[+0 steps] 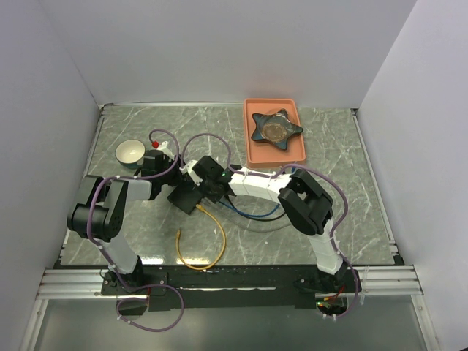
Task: Insert the plug into the switch port
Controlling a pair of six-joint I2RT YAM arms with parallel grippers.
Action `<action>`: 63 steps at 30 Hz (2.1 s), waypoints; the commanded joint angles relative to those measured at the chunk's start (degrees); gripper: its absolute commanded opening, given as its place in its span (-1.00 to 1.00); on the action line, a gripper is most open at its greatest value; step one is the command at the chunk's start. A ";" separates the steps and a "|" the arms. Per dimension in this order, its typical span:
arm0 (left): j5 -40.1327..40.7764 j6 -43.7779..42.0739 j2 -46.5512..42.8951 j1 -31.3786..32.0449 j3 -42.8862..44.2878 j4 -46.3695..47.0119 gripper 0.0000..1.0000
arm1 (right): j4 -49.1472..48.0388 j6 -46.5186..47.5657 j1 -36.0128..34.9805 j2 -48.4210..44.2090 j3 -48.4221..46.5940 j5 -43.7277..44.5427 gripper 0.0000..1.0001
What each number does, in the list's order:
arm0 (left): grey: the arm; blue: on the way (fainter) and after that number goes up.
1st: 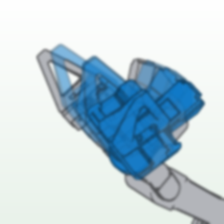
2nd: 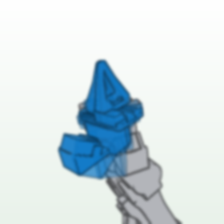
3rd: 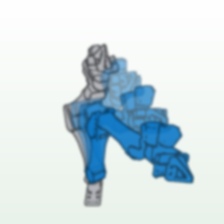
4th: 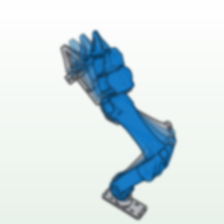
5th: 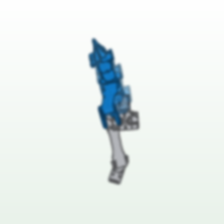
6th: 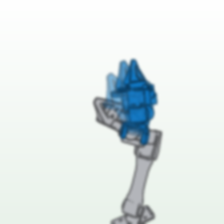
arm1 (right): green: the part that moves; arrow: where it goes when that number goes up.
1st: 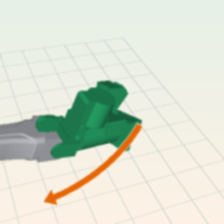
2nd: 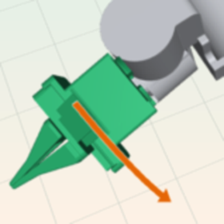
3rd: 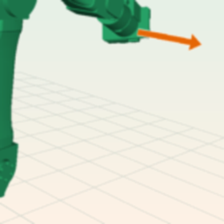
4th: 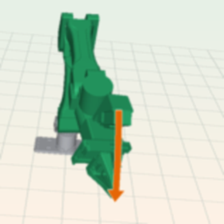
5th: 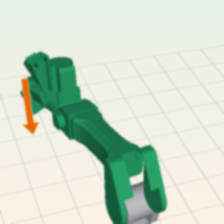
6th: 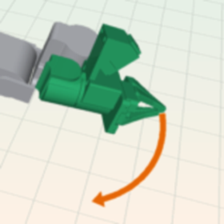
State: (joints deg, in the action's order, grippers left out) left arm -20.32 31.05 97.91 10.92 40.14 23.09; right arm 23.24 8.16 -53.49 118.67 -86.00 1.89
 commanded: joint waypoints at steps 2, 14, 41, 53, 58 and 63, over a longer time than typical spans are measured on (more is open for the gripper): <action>-8.95 1.21 -0.79 2.35 0.47 -0.77 -0.05 | -15.68 -2.01 -0.56 0.42 -1.98 -3.21 -1.00; -11.23 -0.29 0.62 2.44 1.17 -2.35 -0.19 | -22.71 -4.38 -0.12 0.86 -0.84 -2.07 -1.00; -18.62 -3.10 9.67 2.44 7.14 -12.45 -0.39 | -24.39 -7.55 2.43 2.61 -7.77 0.91 -1.00; -18.00 -3.36 8.44 2.44 7.41 -17.03 -0.49 | -21.57 -16.95 3.49 3.85 -11.22 8.75 -1.00; -19.15 -3.19 9.41 2.53 7.76 -17.20 -0.51 | -23.07 -15.90 3.49 4.28 -12.08 3.93 -1.00; -19.24 -3.27 9.58 2.79 7.85 -17.64 -0.50 | -19.21 -15.11 3.40 6.92 -17.53 3.03 -1.00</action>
State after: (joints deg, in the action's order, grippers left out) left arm -26.50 25.89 105.65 9.67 50.33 18.94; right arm 27.05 -6.11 -51.20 123.33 -93.49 4.54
